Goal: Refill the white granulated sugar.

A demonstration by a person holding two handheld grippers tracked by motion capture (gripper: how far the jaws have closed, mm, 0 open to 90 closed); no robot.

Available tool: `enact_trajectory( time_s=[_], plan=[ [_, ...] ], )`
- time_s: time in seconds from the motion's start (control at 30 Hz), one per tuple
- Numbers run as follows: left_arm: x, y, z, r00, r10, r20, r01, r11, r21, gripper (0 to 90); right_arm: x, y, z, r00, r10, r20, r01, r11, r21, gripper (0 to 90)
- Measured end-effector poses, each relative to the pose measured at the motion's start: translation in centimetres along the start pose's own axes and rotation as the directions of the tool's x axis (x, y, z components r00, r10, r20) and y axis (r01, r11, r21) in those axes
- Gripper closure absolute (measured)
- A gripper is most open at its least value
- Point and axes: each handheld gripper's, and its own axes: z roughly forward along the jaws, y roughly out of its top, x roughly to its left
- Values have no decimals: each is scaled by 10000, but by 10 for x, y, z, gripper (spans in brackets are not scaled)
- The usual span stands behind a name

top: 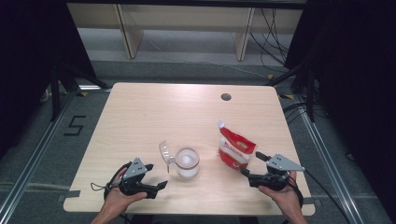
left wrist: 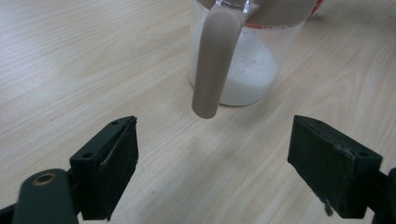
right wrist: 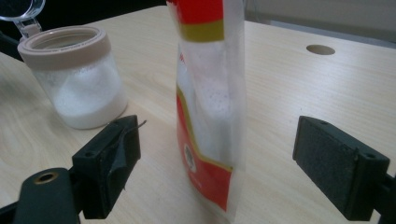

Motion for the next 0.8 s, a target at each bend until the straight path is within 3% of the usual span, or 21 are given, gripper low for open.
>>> enact_trajectory(
  time_s=[0.13,0.2,0.23,0.27,0.4,0.57,0.6,0.67,0.7,0.73,0.8],
  plan=[
    [0,0,0,10000,-20,-9,20,10000,2,158,2,-2,0,9999,74,-112,-73,9999,80,154],
    [0,0,0,10000,71,3,-71,10000,43,158,1,-2,-2,9995,-288,99,285,9993,233,154],
    [-1,0,0,10000,-47,34,47,10000,11,158,1,-2,-2,9995,-317,-48,319,9989,337,154],
    [-1,0,0,10000,-19,37,19,10000,18,158,5,-3,-4,9998,186,3,-186,9985,510,154],
    [0,0,0,10000,2,6,-2,10000,8,158,4,-4,-4,9998,-183,19,182,9986,489,154],
    [-1,-1,1,9999,-137,36,137,9999,-83,158,7,-6,-5,9999,-166,45,164,9985,520,155],
    [-1,-1,1,9999,-143,35,143,9999,-81,158,9,-6,-7,10000,36,77,-42,9967,807,154],
    [-1,-1,1,9999,-139,32,139,9999,-77,158,7,-7,-7,9996,-287,78,279,9959,858,155],
    [-1,-1,1,9999,-142,36,143,9999,-80,158,10,-8,-8,9999,22,112,-33,9952,978,155],
    [0,0,1,10000,-48,28,48,10000,-64,158,8,-8,-8,9998,-186,4,185,9949,995,155],
    [0,0,0,10000,84,31,-84,9999,91,158,11,-9,-8,10000,9,80,-18,9944,1056,155]
  ],
)
